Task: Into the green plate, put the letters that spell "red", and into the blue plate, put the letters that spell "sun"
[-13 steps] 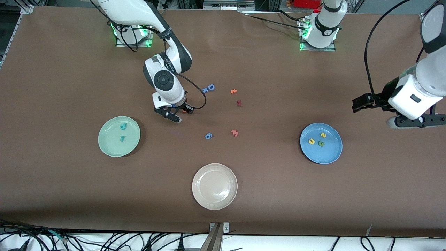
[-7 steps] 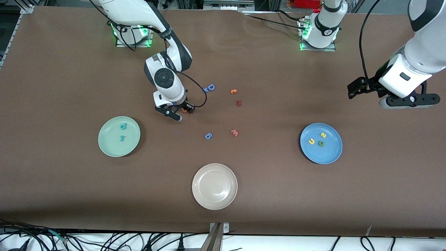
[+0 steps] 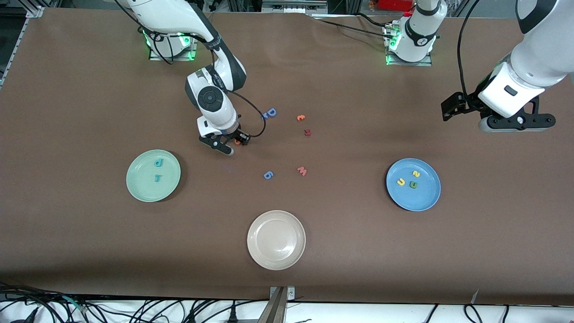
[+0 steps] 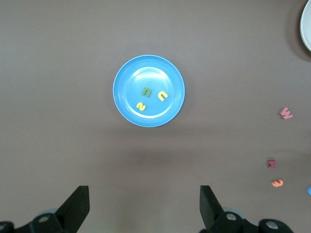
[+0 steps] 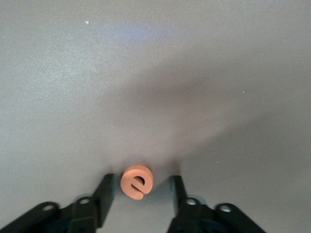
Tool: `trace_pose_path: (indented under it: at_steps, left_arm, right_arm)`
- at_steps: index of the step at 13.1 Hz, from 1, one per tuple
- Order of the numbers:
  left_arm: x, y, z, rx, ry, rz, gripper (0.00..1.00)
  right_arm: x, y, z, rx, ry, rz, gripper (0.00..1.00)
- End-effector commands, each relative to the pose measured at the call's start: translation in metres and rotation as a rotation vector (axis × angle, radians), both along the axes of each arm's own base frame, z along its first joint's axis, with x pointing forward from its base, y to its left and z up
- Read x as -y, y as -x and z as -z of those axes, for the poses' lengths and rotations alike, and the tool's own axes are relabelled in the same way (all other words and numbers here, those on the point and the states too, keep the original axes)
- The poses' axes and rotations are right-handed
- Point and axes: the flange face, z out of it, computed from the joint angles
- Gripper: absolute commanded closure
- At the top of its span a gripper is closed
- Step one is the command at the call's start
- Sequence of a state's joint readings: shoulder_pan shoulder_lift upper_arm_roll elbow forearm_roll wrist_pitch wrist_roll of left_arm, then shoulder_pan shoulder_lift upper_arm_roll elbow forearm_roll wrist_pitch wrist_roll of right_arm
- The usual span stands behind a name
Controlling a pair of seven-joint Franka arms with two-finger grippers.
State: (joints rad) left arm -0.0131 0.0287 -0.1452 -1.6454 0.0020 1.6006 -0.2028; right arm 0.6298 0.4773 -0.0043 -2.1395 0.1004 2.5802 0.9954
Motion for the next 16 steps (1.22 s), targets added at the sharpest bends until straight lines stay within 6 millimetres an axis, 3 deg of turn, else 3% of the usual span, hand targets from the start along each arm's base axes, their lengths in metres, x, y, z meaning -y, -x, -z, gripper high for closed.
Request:
trace_pose_path:
  at_steps: [1,5,10,16]
  left_arm:
    - [-0.007,0.002,-0.008,0.009,0.01,0.021,0.0]
    - [-0.01,0.006,-0.008,-0.018,0.006,0.016,0.0]
    - [-0.016,0.004,-0.011,-0.014,0.007,0.007,0.0]
    - [-0.027,0.001,-0.007,-0.022,0.018,-0.015,0.0]
  right_arm:
    - [-0.002,0.011,-0.006,0.005,-0.011,-0.003,0.64]
    - [-0.001,0.01,-0.004,0.003,-0.01,-0.015,0.71]
    - [0.0,0.01,-0.004,0.004,-0.01,-0.035,0.71]
    - [0.001,0.009,-0.002,-0.001,-0.007,-0.045,0.79]
